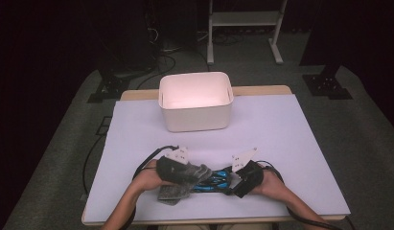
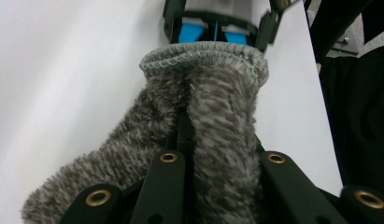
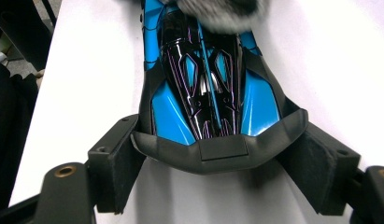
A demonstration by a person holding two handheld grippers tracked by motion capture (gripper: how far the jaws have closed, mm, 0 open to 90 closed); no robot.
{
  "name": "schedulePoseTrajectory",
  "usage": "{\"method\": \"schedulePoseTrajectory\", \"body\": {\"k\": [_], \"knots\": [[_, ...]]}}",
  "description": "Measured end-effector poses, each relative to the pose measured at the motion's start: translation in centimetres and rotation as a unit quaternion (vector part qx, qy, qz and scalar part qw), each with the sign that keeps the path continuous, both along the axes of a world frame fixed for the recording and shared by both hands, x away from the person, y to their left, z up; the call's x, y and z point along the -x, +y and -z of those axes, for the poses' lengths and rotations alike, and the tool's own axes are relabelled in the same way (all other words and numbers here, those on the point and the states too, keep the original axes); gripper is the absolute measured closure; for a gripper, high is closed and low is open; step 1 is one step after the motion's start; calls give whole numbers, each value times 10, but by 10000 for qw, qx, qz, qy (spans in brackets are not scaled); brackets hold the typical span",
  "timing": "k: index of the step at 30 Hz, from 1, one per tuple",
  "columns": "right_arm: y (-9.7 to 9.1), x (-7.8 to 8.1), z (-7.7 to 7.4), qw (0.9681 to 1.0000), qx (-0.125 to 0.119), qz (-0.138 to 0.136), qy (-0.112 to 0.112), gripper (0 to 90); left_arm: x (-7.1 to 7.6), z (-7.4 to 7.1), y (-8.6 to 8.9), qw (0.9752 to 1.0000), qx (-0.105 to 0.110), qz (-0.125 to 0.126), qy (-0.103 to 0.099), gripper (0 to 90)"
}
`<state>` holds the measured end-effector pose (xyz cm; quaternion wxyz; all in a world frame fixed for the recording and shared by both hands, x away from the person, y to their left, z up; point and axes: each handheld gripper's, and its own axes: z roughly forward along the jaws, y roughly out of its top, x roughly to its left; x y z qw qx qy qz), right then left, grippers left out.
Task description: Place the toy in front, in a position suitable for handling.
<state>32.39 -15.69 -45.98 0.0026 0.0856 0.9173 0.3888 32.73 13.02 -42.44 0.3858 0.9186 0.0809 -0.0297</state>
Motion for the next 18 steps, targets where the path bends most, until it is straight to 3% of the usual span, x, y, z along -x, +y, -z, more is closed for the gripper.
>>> {"method": "schedulePoseTrajectory", "body": {"k": [4, 10, 18], "knots": [[0, 0, 0, 10000, 0, -2, -9, 230, 6, 6, 12, 9998, 160, -91, 67, 782], [1, 1, 0, 10000, 20, 48, 1, 229, 6, 4, 19, 9999, -8, -140, -22, 782], [1, 0, 0, 10000, 7, 28, 13, 230, -4, 1, 16, 9996, 43, -257, -76, 782]]}}
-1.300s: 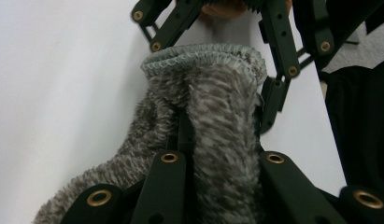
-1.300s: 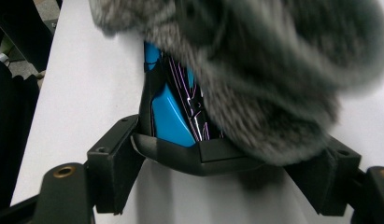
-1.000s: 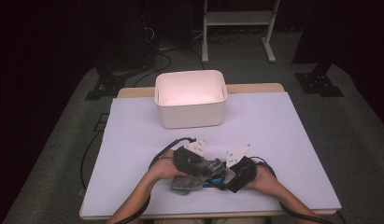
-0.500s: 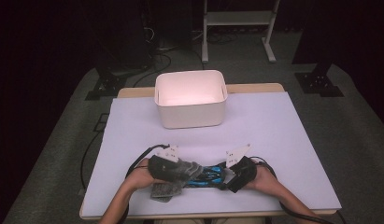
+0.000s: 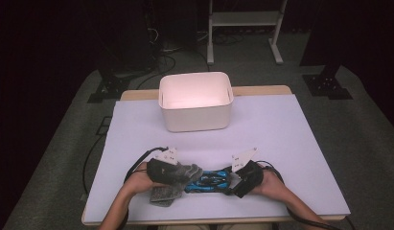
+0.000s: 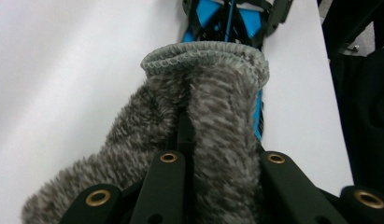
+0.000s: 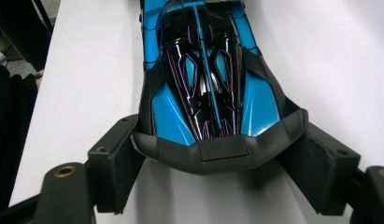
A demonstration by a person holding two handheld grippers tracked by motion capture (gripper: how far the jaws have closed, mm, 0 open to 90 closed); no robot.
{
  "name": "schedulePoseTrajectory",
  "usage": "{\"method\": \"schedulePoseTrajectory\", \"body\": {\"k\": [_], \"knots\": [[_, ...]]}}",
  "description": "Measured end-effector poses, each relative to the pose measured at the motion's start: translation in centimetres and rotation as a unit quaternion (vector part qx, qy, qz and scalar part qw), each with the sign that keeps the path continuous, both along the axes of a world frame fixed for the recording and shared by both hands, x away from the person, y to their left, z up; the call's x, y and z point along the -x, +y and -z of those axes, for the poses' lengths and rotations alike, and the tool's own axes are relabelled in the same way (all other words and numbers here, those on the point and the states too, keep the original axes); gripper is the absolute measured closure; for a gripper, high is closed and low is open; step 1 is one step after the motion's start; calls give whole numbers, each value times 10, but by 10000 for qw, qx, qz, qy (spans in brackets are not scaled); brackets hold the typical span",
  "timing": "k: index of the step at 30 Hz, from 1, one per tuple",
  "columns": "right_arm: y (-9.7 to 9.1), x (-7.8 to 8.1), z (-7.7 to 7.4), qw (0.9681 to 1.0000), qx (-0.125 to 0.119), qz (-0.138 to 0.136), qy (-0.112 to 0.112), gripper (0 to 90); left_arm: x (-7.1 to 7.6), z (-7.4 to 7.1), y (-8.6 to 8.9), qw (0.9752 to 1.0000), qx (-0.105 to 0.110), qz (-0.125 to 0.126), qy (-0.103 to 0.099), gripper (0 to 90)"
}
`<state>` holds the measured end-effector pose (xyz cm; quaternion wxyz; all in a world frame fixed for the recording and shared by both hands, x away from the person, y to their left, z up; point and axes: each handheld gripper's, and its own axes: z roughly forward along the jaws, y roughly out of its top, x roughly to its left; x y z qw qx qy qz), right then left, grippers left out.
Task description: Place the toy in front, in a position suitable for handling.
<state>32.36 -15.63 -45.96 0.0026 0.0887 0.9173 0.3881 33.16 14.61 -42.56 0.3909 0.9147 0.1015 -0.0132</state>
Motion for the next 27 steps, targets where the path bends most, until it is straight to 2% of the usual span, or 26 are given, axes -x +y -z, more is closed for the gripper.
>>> {"method": "schedulePoseTrajectory", "body": {"k": [3, 5, 11, 16, 21, 24, 27], "knots": [[0, 0, 0, 10000, 7, 0, -5, 230, -5, 0, -7, 10000, -5, 26, -20, 782], [0, 0, 0, 10000, 5, 2, -15, 230, -9, 1, -8, 10000, 32, 38, 40, 782], [-1, 0, 0, 10000, -1, -22, -25, 230, -12, 3, -2, 9999, 54, 21, 110, 783], [0, 0, 0, 10000, -3, -8, -17, 231, -4, 3, 2, 9999, 1, 47, 141, 782], [-1, 0, 1, 10000, -11, -20, -31, 230, 10, 3, 5, 9997, -65, 193, 150, 782], [0, 0, 1, 10000, -15, -10, -23, 231, 16, 0, -1, 9994, -75, 316, 100, 781], [0, 0, 0, 10000, -11, 4, -11, 231, 18, -6, -15, 9985, -47, 535, 45, 782]]}}
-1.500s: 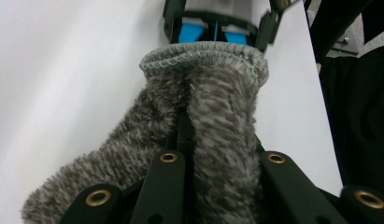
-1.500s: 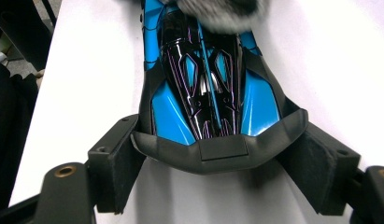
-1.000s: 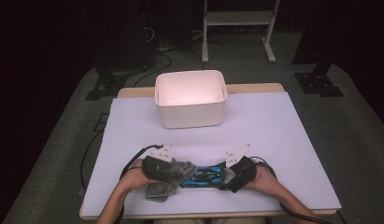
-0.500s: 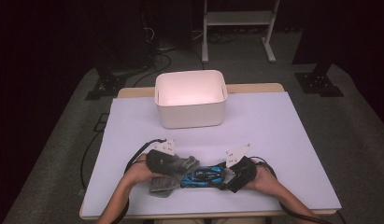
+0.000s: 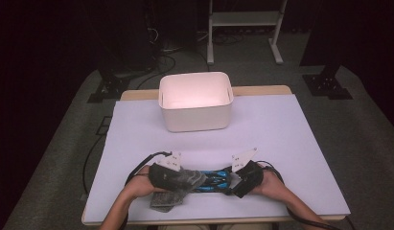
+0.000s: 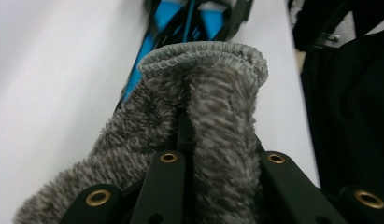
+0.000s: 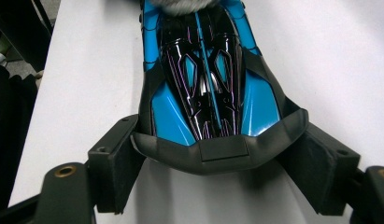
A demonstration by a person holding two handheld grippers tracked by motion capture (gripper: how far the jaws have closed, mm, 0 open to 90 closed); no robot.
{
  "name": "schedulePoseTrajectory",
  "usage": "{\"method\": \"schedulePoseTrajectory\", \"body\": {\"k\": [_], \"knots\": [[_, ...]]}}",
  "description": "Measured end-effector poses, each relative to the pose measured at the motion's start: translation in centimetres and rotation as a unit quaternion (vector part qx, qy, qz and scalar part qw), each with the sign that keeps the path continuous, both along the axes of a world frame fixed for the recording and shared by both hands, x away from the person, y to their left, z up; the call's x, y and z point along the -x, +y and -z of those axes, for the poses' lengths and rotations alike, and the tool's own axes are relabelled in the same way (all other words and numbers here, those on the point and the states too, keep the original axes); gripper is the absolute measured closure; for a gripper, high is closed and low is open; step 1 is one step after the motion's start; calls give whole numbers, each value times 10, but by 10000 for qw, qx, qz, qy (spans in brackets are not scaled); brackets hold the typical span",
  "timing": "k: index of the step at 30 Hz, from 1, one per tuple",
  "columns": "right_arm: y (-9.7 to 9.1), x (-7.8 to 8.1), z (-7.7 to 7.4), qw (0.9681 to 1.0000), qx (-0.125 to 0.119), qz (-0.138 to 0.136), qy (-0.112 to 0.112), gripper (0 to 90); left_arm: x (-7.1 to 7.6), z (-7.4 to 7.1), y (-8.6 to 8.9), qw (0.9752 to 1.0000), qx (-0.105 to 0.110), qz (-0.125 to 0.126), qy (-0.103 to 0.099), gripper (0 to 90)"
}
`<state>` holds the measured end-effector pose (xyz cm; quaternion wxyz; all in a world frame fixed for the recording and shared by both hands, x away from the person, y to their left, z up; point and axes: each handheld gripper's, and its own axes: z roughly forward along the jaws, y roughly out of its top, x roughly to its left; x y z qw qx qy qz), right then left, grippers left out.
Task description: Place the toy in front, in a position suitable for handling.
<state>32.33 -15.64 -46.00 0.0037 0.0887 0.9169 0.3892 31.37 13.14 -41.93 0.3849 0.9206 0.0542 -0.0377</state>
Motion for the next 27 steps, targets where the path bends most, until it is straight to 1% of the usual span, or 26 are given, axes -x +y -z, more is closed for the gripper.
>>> {"method": "schedulePoseTrajectory", "body": {"k": [4, 5, 8, 11, 14, 17, 18, 21, 23, 25, 27], "knots": [[0, 0, 0, 10000, 8, 9, -1, 231, -1, -6, -31, 9994, -105, 315, -97, 782], [0, 0, 0, 10000, 12, 5, -6, 231, -3, -6, -41, 9990, -150, 406, -118, 782], [0, 1, 0, 10000, 7, 13, -6, 231, -7, -8, -62, 9982, -142, 567, -99, 782], [0, 1, 0, 10000, -6, 13, -18, 231, -9, -9, -86, 9968, -231, 752, -153, 782], [0, 1, 1, 10000, -19, 13, -19, 231, -13, -9, -101, 9957, -295, 862, -186, 782], [0, 1, 0, 10000, -34, 17, 23, 231, -16, -8, -110, 9953, -335, 898, -138, 782], [0, 1, 1, 10000, -38, 29, 7, 232, -17, -7, -112, 9953, -328, 903, -107, 782], [0, 1, 1, 10000, -36, 21, 1, 232, -17, -6, -111, 9953, -346, 901, -83, 782], [0, 1, 1, 10000, -28, 16, -15, 233, -18, -6, -107, 9950, -386, 919, -105, 782], [0, 2, 1, 10000, -23, 30, -43, 234, -19, -7, -99, 9957, -380, 839, -74, 782], [0, 2, 1, 10000, -29, 25, -58, 234, -21, -8, -91, 9969, -318, 722, -58, 782]]}}
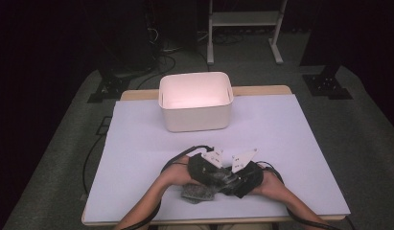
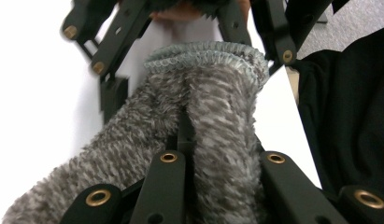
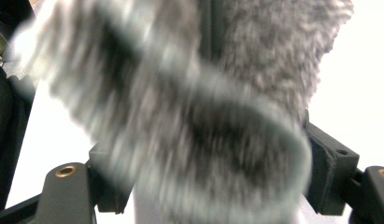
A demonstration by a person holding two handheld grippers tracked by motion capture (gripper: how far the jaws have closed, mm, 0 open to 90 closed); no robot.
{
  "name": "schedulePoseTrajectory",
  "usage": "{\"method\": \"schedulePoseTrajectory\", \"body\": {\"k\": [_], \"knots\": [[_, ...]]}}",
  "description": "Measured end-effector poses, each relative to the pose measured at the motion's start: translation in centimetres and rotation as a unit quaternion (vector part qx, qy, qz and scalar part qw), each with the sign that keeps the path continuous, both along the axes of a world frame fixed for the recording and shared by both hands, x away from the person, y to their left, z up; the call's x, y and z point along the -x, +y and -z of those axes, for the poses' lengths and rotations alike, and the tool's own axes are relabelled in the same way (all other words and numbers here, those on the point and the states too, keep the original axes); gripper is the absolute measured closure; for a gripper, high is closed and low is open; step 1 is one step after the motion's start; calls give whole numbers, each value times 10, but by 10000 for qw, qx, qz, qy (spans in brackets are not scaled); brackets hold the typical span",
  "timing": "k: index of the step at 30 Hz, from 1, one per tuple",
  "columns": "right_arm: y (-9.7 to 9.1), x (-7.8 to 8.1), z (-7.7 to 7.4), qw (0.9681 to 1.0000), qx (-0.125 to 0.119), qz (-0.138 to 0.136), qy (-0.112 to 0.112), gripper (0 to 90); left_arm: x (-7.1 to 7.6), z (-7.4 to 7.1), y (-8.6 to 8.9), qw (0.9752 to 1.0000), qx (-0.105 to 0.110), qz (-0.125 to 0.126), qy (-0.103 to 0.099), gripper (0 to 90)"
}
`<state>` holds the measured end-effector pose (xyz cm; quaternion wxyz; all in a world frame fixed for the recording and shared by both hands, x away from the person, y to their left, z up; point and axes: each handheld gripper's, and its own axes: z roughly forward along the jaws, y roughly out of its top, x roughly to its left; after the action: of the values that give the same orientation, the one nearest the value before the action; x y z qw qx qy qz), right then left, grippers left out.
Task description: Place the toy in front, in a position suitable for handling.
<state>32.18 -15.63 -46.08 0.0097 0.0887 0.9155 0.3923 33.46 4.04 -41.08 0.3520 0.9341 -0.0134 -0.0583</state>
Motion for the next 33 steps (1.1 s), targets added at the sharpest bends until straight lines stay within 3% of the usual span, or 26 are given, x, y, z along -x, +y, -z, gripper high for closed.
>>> {"method": "schedulePoseTrajectory", "body": {"k": [4, 9, 13, 20, 26, 33], "knots": [[0, 0, 0, 10000, 0, -4, 9, 234, -3, -4, 2, 9999, 82, -96, -32, 782], [0, 0, 0, 10000, -1, 10, 17, 234, -8, -2, -15, 10000, -19, -27, -88, 782], [0, 0, 0, 10000, -21, 17, 20, 235, -11, -2, -11, 9999, -105, -58, -66, 780], [0, 0, 0, 10000, -5, -12, -30, 237, -15, -4, 28, 9988, -3, -488, 76, 777], [0, 0, 0, 10000, 9, -41, -51, 237, -14, 0, 70, 9956, -193, -915, 6, 776], [0, 0, 0, 10000, 18, -22, -15, 236, -8, 14, 97, 9923, 223, -1187, 279, 776]]}}
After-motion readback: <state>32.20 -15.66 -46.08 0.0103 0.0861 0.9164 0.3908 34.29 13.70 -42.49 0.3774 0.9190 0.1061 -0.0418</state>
